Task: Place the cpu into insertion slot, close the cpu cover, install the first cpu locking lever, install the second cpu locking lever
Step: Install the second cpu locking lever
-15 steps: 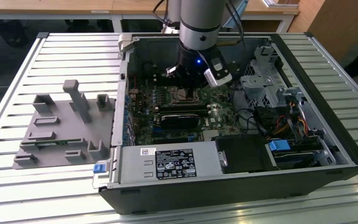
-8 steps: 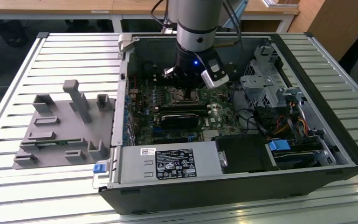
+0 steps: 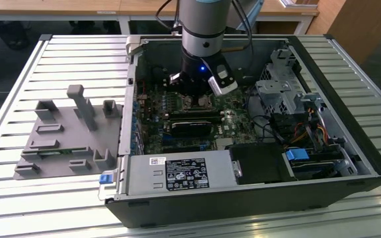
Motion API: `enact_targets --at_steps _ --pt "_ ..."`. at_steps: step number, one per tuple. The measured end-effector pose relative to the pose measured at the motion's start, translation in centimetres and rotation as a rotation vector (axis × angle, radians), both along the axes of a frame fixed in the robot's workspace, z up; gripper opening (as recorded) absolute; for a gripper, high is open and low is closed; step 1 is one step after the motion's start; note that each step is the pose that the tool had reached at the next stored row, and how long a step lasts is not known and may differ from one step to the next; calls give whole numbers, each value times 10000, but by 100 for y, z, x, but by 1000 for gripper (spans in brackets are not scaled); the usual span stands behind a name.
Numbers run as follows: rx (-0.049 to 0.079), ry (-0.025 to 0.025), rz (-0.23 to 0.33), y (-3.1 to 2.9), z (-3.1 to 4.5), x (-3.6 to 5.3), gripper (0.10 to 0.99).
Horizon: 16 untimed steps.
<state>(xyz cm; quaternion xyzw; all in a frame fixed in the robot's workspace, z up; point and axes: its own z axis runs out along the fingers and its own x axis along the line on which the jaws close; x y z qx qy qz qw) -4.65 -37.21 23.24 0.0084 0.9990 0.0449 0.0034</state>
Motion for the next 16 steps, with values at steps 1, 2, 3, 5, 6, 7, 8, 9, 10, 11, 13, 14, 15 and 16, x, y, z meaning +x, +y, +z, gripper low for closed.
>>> enact_targets --at_steps 1,2,3,5,6,7,8,9,10,11,13,14,15,16 --pt "25 1 1 -2 -7 -1 106" --pt "76 2 1 -9 -10 -3 106" --pt "143 1 0 -20 -13 -4 106" --pt "251 1 -2 -48 -15 -6 106" --pt "294 1 -1 -61 -15 -10 106" --pt "333 1 -2 -72 -15 -15 106" --pt "375 1 -4 -80 -15 -24 106" --pt "418 1 -3 -87 -15 -34 106" --pt "454 1 -3 -92 -15 -46 106" --pt "488 1 -3 -96 -16 -58 106" --pt "538 1 -2 -97 -27 -72 106" --pt "555 0 -1 -97 -39 -74 106" --pt "565 0 0 -97 -52 -75 106" --pt "576 1 -1 -98 -65 -77 106"
